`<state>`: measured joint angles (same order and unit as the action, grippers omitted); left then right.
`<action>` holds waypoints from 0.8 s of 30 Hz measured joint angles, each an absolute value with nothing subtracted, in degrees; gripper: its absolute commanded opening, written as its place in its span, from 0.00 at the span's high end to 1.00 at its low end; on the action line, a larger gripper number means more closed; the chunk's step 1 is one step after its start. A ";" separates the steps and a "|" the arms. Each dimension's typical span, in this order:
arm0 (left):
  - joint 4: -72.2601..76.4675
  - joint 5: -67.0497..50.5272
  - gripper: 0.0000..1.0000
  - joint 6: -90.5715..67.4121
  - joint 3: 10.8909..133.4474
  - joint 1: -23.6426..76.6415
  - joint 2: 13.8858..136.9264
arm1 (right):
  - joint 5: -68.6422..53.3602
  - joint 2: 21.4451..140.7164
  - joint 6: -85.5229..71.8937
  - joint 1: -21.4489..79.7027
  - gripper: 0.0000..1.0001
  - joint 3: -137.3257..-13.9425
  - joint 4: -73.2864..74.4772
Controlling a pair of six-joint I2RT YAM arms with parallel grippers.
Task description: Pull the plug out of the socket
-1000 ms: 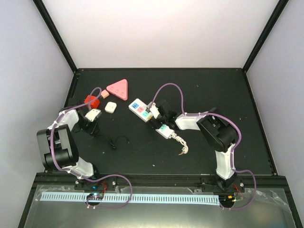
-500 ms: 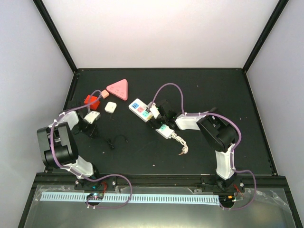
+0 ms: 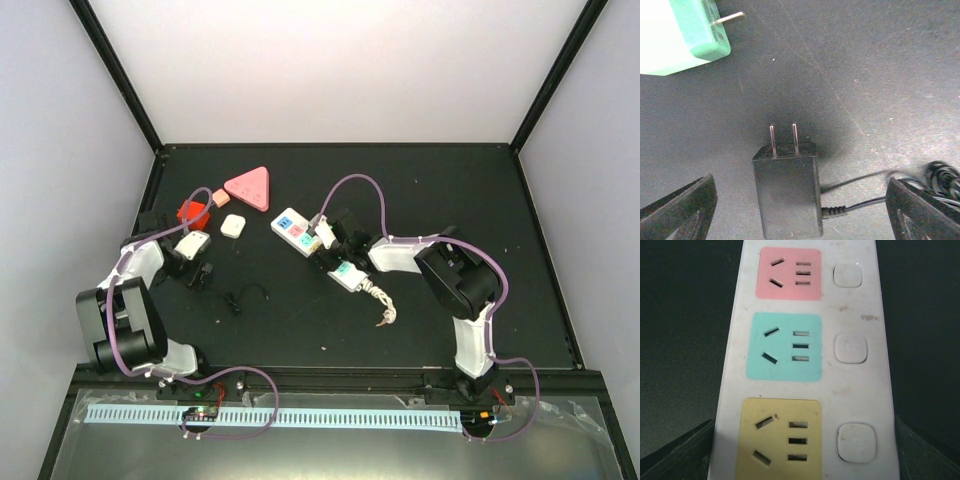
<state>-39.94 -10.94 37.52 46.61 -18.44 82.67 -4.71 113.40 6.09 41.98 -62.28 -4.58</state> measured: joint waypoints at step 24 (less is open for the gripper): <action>-45.95 -18.41 0.01 37.74 50.92 -18.44 75.57 | -3.29 113.45 14.09 41.39 0.00 -74.43 22.83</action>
<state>-45.95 -18.41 37.74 50.92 -18.44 75.57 -3.29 113.45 14.09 41.39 -74.43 22.83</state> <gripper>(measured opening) 0.987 0.999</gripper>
